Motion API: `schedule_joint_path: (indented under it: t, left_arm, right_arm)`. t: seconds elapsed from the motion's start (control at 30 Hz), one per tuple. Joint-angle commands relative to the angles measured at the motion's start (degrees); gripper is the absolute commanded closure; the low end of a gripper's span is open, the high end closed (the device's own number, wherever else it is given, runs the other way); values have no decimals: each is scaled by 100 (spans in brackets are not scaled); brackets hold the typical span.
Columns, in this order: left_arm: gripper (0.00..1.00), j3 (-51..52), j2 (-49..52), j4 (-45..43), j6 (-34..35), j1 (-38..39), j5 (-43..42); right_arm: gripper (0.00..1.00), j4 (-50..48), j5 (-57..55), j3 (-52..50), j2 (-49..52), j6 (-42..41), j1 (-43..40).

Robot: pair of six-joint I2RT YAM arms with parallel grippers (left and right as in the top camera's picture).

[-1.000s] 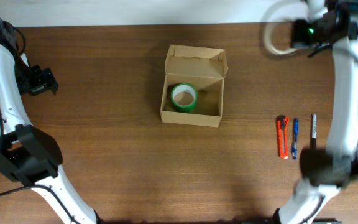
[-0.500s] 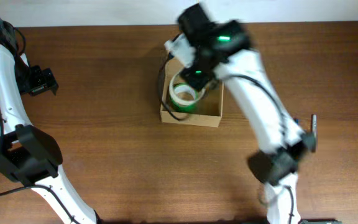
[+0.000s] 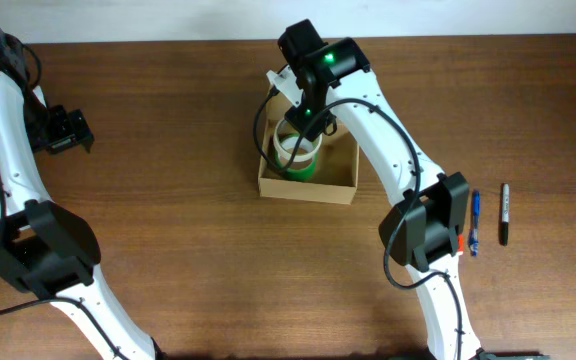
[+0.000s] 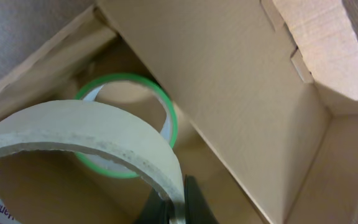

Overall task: Pack container
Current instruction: 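Place the white tape roll into the box on the green roll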

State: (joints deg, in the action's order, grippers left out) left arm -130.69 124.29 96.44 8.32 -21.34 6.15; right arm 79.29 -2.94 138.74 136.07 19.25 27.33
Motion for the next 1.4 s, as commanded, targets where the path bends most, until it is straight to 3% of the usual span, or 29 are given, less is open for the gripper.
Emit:
schedule_joint_path:
  t: [0.0, 0.23, 0.93, 1.37]
  left_arm:
    - [0, 22, 26, 2, -92, -20, -39]
    - [0, 22, 26, 2, -92, -20, -39]
    - [0, 22, 26, 2, -92, -20, -39]
    - [0, 22, 26, 2, -92, -20, -39]
  right_arm:
    - [96, -273, 120, 96, 168, -326, 2]
    - [96, -579, 120, 96, 323, -778, -74]
    - [96, -258, 122, 52, 400, -776, -76]
    - [96, -660, 122, -717, 402, -776, -72]
